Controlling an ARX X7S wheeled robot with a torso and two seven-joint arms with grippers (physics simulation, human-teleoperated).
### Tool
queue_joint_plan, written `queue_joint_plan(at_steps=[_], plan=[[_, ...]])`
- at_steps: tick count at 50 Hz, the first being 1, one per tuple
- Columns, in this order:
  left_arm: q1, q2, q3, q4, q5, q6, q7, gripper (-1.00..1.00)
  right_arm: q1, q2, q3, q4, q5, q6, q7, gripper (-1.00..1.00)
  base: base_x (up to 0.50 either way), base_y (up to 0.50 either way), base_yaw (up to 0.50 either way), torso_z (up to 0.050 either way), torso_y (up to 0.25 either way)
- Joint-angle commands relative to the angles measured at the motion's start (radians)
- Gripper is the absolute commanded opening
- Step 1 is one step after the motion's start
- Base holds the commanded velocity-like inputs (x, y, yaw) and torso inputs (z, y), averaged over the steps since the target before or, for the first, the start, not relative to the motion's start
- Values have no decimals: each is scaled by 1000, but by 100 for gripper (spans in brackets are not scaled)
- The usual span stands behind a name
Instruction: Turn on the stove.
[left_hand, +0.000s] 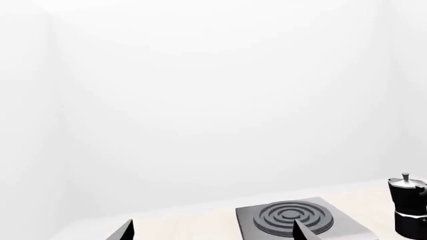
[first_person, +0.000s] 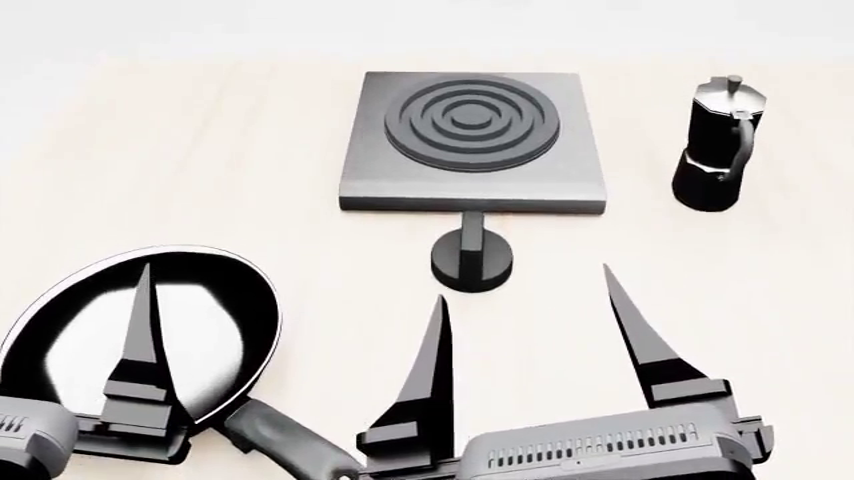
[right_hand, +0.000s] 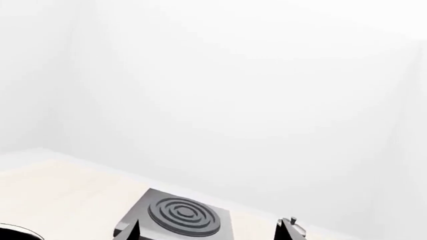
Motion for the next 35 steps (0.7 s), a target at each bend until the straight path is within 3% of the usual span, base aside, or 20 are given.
queue_joint_plan(at_steps=[1,35], plan=[[-1,-5,5,1,-4,0,-8,100,-2,0,5,-2,9,-4,1,100,8,0,0,0,0],[-4,-20,10,-6,-21,7,-26,100,-4,9,4,8,24,-16,13,100,111,0,0,0,0]])
